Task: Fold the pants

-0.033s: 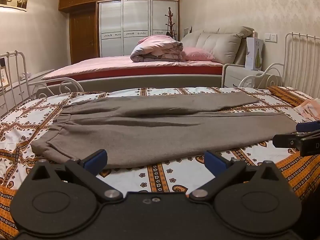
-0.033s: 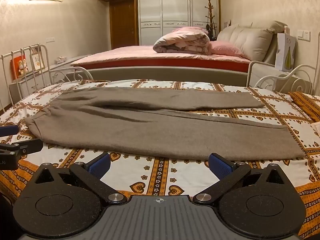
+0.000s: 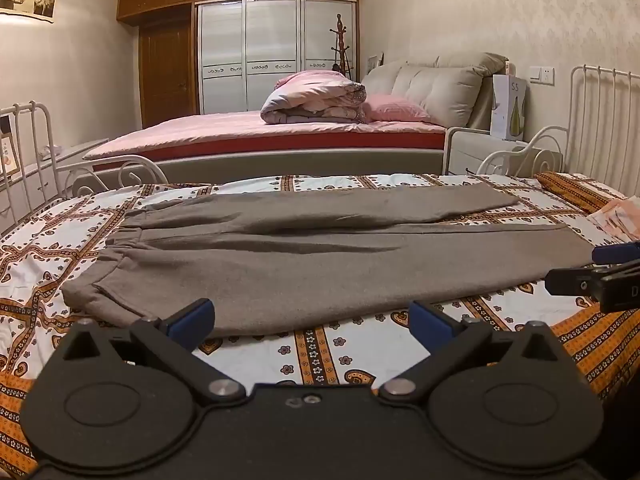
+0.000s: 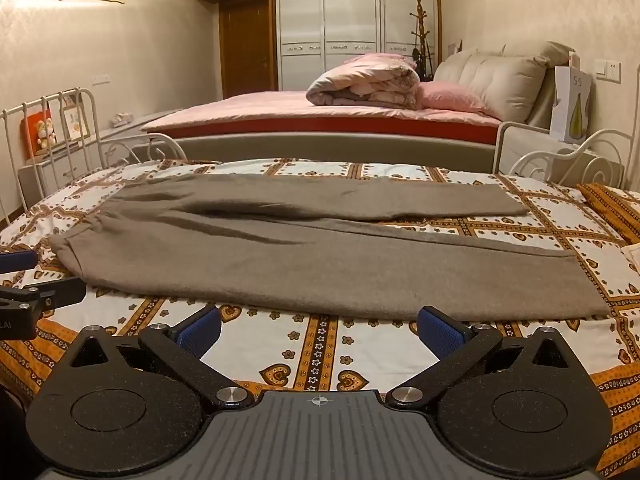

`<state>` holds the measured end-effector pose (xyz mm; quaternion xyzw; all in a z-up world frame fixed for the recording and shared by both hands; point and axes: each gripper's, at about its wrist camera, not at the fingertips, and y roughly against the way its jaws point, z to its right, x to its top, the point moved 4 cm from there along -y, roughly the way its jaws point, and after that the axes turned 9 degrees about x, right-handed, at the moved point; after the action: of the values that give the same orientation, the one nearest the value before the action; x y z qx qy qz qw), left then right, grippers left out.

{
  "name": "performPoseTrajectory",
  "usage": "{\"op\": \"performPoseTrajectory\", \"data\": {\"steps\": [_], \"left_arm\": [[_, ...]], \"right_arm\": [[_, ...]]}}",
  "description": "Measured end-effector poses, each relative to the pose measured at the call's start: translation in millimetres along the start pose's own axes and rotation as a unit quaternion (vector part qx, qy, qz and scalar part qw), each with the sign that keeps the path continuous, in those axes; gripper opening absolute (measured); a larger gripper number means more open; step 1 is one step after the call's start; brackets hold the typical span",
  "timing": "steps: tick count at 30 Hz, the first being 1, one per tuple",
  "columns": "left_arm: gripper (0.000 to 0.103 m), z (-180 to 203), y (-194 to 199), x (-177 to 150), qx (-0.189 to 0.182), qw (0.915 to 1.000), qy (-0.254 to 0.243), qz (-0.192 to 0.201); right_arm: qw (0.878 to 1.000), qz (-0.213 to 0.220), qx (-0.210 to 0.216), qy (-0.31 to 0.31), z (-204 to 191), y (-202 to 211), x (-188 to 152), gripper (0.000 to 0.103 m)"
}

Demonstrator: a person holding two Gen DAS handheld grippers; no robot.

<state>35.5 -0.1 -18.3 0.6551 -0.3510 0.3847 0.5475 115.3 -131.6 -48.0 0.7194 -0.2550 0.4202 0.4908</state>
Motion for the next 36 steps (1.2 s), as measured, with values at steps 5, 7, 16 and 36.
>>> {"op": "performPoseTrajectory", "data": {"steps": [5,7,16,36], "left_arm": [[0.097,0.6,0.8,0.1,0.001,1.0000,0.001,0.001],[0.097,1.5,1.6,0.1,0.001,1.0000,0.001,0.001],[0.097,2.8,0.8,-2.7,0.001,1.0000,0.001,-0.001],[0.097,2.0,-2.0,-1.8,0.002,1.0000,-0.002,0.000]], "right_arm": [[1.000,0.000,0.000,-0.001,-0.2,-0.2,-0.2,0.103],[1.000,0.000,0.000,-0.002,-0.6,0.2,-0.4,0.103],[1.000,-0.002,0.002,-0.004,-1.3,-0.2,-0.9,0.103],[1.000,-0.001,-0.002,-0.008,1.7,-0.9,-1.7,0.103]]}}
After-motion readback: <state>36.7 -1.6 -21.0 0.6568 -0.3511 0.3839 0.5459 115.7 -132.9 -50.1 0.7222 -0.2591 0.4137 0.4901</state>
